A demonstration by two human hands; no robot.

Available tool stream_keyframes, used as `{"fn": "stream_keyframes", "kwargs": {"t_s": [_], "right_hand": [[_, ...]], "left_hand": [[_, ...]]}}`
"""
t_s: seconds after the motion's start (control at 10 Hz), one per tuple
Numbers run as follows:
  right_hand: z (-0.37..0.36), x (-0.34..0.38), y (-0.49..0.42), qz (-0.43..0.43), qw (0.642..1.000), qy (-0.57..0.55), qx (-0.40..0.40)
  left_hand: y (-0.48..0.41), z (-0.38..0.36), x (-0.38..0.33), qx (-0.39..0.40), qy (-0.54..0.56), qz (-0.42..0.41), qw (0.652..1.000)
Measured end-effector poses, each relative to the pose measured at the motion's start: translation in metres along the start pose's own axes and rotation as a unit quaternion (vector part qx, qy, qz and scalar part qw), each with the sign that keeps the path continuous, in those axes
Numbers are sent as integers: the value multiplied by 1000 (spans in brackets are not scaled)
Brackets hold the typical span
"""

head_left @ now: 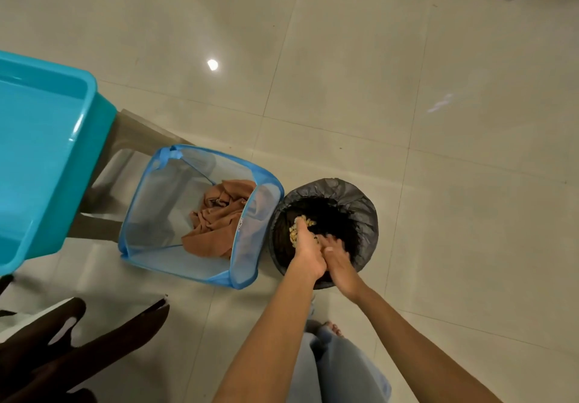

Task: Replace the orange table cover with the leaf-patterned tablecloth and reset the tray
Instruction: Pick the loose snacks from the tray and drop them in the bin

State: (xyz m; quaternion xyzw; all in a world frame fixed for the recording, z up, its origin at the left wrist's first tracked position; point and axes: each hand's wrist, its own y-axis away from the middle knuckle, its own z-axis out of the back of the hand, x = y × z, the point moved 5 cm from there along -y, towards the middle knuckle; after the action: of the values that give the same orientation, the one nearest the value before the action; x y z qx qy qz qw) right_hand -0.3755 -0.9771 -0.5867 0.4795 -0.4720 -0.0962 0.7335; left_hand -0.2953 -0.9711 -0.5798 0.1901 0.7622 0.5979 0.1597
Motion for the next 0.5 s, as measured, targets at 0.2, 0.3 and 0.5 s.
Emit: {"fn": "stream_keyframes", "kwargs": {"t_s": [0.2,0.3,0.5], "right_hand": [[-8,7,-4,129,987,97,13],[-8,12,-10,81,994,60,-41],[-9,20,-6,82,995,39,-45]], "left_hand": [[-12,5,-7,-6,-66,-29,997],[-7,0,-8,-13,-85,-86,993],[1,-27,13,99,130,-28,986]]}}
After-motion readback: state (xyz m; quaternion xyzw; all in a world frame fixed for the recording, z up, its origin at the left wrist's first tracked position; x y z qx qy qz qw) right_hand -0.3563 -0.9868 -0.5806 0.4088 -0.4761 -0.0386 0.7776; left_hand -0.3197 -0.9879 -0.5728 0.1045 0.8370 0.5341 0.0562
